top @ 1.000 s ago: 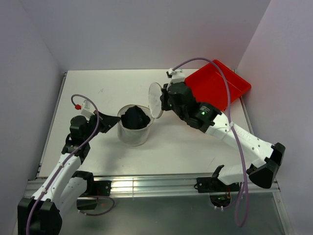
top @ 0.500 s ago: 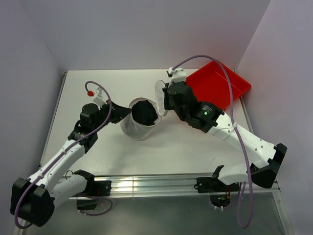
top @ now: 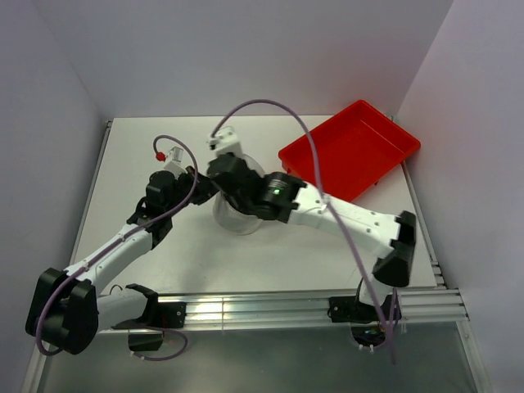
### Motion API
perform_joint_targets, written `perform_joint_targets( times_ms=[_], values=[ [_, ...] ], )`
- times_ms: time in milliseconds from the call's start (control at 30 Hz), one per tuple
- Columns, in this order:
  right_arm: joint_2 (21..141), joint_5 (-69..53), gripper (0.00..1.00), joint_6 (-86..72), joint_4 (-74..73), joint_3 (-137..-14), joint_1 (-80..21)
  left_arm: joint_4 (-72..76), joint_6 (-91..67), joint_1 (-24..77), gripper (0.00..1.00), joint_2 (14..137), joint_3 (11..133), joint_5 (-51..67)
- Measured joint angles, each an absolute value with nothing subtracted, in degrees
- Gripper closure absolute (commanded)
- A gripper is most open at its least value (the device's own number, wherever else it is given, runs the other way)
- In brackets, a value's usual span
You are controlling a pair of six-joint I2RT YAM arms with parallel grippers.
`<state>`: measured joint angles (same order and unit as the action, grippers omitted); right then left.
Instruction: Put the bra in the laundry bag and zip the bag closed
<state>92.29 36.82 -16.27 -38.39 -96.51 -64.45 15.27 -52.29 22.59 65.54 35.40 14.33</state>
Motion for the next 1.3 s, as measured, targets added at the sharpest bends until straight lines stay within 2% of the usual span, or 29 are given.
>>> perform_joint_targets(
  times_ms=[33,167,333,433,500,600,633,700,733,833,967,1067,1167,1267,1300],
  values=[
    [95.1,36.3,0.44,-16.3,-38.0,-99.0,-65.2,16.5,-52.4,22.3,1.0,65.5,35.0,14.3],
    [95.9,30.6,0.46,-17.2,-36.6,-94.4,-66.1,20.8,-52.8,20.5,1.0,66.0,32.3,15.1],
    [79.9,23.9,0.52,-22.5,-30.4,-74.9,-56.4,22.4,-53.3,18.7,1.0,66.5,30.8,15.8],
    [68.7,19.7,0.52,-27.6,-23.6,-63.2,-46.6,22.9,-53.3,18.7,1.0,66.3,30.8,16.4],
    [64.8,15.2,0.48,-30.8,-18.9,-57.3,-40.7,22.8,-53.2,18.7,0.97,66.1,30.7,16.6],
    [64.9,8.4,0.45,-34.9,-11.9,-51.9,-35.6,22.2,-53.1,18.6,0.83,65.1,30.6,16.4],
    [66.3,6.0,0.44,-36.1,-9.8,-50.9,-34.7,21.3,-52.9,18.6,0.71,64.5,30.6,16.3],
    [69.3,1.8,0.4,-38.4,-5.9,-49.7,-33.3,20.1,-52.5,18.5,0.61,63.2,30.5,15.6],
    [70.8,-0.6,0.38,-39.7,-3.7,-49.0,-32.7,18.9,-52.3,18.5,0.52,62.2,30.5,15.1],
    [73.4,-6.3,0.31,-43.0,2.0,-47.0,-30.3,15.6,-51.6,18.5,0.39,58.6,30.5,13.8],
    [75.4,-11.2,0.27,-46.1,7.9,-45.3,-28.0,10.3,-51.2,18.4,0.31,52.8,30.3,12.0],
    [77.3,-13.9,0.27,-47.5,11.3,-45.3,-27.9,7.9,-51.3,18.4,0.25,49.8,29.6,11.9],
    [79.1,-15.5,0.35,-48.2,13.4,-45.3,-27.9,6.6,-51.6,18.4,0.25,49.6,29.2,12.4],
    [80.9,-16.6,0.48,-48.7,14.2,-45.3,-27.9,6.6,-51.7,18.4,0.3,52.9,29.2,14.6],
    [81.6,-17.3,0.53,-48.9,14.4,-45.3,-27.9,6.7,-51.7,18.4,0.38,54.1,29.2,15.4]
  ],
)
